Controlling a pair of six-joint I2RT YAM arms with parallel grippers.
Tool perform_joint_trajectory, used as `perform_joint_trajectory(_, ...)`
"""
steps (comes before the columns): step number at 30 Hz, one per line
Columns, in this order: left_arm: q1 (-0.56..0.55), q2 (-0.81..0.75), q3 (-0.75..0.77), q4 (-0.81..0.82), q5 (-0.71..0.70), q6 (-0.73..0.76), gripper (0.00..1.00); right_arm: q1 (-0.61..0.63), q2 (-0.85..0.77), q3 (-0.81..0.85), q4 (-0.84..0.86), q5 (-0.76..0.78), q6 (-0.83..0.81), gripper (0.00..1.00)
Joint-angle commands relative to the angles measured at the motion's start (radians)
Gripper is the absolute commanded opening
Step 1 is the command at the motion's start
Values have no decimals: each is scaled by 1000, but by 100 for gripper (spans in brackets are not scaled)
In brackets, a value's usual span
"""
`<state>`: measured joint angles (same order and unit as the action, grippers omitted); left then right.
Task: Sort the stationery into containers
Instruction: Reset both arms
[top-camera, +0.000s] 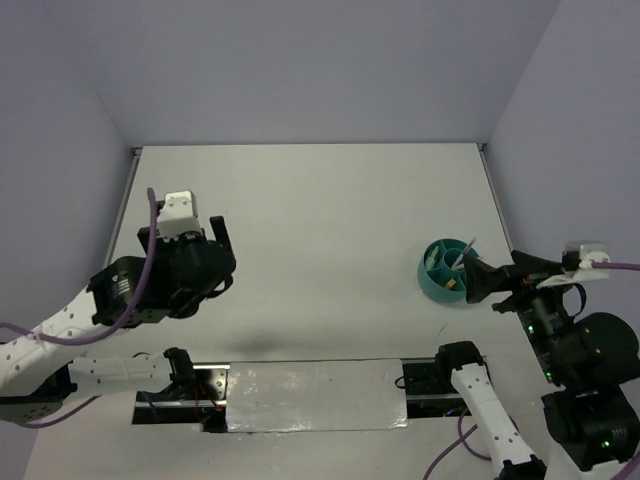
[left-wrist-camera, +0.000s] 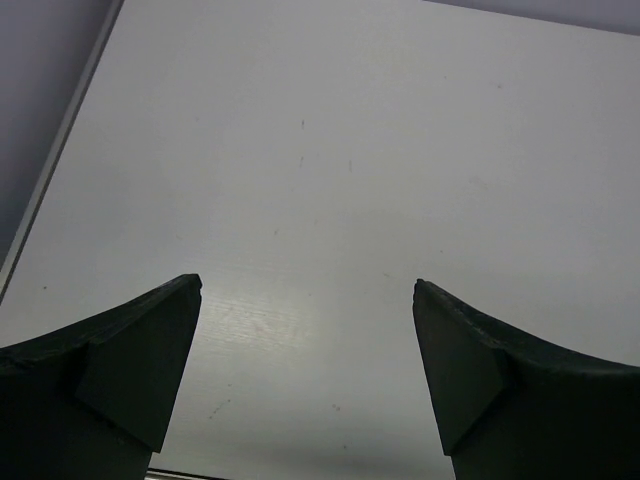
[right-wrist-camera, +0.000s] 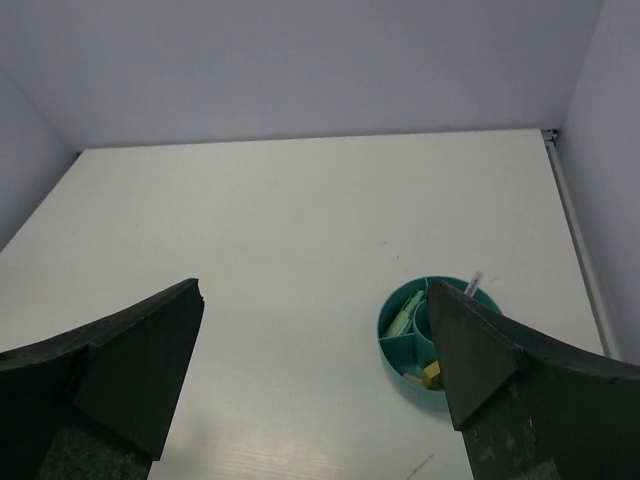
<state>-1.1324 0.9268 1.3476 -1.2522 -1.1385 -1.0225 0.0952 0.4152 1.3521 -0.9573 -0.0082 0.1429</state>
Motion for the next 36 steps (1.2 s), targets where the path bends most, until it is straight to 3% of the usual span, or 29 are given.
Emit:
perform_joint_trajectory(1, 141, 8, -11, 253, 102, 265, 99, 93, -30, 76, -139, 91, -51, 100)
perform_joint_trajectory(2, 274, 1, -34, 323, 185, 319, 99, 110, -42, 73, -146, 124, -52, 100)
perform_joint_trajectory(3, 342, -5, -56, 373, 339, 350, 99, 127, -56, 68, -149, 181, -52, 100)
perform_joint_trajectory(4, 411, -5, -83, 401, 394, 370, 99, 158, -68, 59, -156, 204, -52, 100)
perform_joint_trajectory(5, 513, -3, -90, 401, 422, 380, 99, 167, -90, 56, -173, 223, -54, 100)
perform_joint_trajectory(10, 654, -103, -143, 340, 405, 401, 99, 224, -148, 87, -219, 266, -62, 100)
perform_joint_trajectory(19, 665, -345, -280, 280, 376, 384, 99, 267, -187, 44, -195, 312, -77, 100)
perform_joint_trajectory(36, 665, -370, -312, 321, 437, 433, 99, 268, -177, 25, -167, 312, -74, 100)
